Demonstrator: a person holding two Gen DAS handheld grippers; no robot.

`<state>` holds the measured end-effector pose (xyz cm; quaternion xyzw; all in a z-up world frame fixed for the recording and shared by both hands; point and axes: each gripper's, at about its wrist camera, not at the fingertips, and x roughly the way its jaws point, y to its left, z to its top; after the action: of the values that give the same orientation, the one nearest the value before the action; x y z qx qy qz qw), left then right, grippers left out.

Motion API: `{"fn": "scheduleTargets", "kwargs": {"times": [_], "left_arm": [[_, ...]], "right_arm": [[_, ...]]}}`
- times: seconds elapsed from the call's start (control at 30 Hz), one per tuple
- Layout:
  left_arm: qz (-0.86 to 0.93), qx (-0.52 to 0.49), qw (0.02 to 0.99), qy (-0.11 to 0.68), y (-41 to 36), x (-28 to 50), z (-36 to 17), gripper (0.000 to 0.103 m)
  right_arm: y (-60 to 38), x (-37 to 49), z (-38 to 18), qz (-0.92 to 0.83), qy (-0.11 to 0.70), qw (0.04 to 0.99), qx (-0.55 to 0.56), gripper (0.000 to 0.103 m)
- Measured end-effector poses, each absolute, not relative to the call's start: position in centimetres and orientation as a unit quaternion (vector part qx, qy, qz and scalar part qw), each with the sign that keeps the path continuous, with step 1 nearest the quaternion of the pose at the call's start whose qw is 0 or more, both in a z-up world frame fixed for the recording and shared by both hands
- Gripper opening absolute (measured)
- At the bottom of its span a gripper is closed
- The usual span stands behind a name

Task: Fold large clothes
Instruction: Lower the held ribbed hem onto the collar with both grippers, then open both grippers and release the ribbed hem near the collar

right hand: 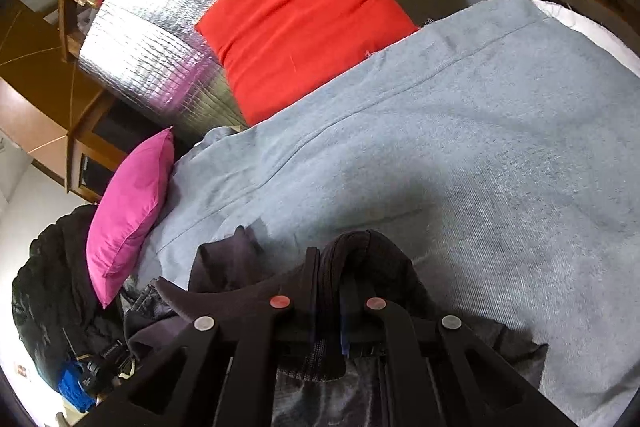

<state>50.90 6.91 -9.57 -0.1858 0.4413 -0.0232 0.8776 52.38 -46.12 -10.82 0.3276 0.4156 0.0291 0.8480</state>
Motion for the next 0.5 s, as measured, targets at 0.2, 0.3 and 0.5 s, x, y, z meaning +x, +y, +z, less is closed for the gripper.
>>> {"fn": "scheduleTargets", "kwargs": {"times": [0.2,0.3,0.5], "left_arm": [[-0.025,-0.178,0.873,0.452,6.7,52.0,-10.6,0.009],[-0.02,-0.204,0.86,0.467,7.3,52.5,-11.6,0.012],[-0.033,-0.205,0.856,0.474,7.2,52.5,-11.2,0.018]], "right_arm": [[-46.5,53.3,-12.6,0.021,0.424,0.842,0.334,0.008],[-47.0,54.0,-14.0,0.021,0.436,0.826,0.356,0.008],[-47.9,53.7,-15.0,0.029,0.431,0.808,0.4,0.014]]}}
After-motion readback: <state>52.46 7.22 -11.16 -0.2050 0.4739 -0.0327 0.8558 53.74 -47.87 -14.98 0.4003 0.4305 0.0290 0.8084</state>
